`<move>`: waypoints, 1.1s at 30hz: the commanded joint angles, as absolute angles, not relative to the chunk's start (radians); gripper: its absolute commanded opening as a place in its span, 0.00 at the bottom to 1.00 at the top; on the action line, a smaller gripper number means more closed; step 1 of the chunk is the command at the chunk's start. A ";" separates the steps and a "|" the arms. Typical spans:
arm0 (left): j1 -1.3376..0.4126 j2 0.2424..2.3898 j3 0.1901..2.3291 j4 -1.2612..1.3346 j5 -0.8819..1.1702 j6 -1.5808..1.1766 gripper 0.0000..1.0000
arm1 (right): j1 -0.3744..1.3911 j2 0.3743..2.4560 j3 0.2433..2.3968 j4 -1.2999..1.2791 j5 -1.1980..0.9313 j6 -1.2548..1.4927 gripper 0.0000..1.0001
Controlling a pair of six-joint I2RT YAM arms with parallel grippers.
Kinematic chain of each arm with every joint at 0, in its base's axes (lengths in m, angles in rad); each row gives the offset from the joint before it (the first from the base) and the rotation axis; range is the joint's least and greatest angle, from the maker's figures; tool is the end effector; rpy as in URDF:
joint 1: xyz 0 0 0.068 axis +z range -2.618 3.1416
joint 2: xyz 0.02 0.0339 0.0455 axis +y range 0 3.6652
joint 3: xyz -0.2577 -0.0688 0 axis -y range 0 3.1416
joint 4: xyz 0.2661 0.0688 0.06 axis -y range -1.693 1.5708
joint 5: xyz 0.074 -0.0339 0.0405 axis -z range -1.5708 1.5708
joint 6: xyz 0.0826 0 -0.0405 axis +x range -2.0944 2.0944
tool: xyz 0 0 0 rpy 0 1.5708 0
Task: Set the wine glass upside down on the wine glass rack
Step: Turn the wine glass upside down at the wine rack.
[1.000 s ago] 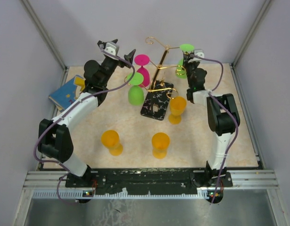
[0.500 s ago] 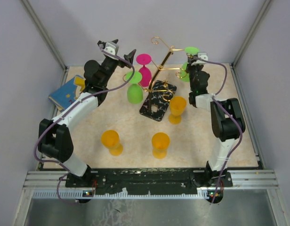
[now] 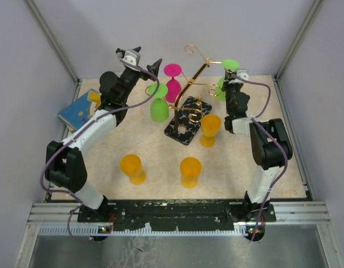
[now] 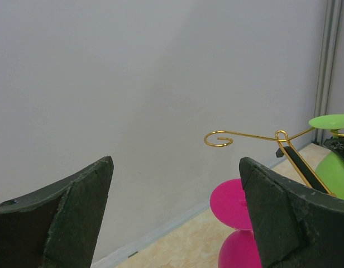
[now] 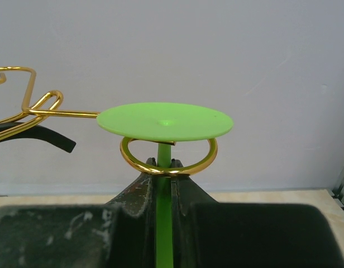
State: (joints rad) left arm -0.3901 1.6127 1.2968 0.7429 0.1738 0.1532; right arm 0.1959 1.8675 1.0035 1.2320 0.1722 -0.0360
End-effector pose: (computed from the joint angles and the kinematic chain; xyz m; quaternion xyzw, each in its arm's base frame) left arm 0.4050 -0.1820 0.4097 0.2150 0.4998 -0.1456 0.8263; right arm 0.4527 0.0754 0.2524 0.0052 0.5681 0.0171 0.8228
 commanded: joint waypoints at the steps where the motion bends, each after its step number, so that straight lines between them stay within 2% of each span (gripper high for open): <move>1: -0.383 1.598 1.287 0.784 0.192 0.140 0.99 | 0.233 1.850 0.974 1.310 0.222 -0.093 0.02; 18: -0.383 1.606 1.277 0.811 0.205 0.139 0.99 | 0.313 1.898 0.979 1.409 0.470 -0.278 0.05; 33: -0.380 1.628 1.297 0.819 0.219 0.141 0.99 | 0.337 1.952 1.011 1.421 0.623 -0.292 0.05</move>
State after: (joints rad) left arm -0.3889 1.6138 1.2839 0.7856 0.2005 0.1532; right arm 0.3195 1.9175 0.9913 1.4036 0.5533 -0.2863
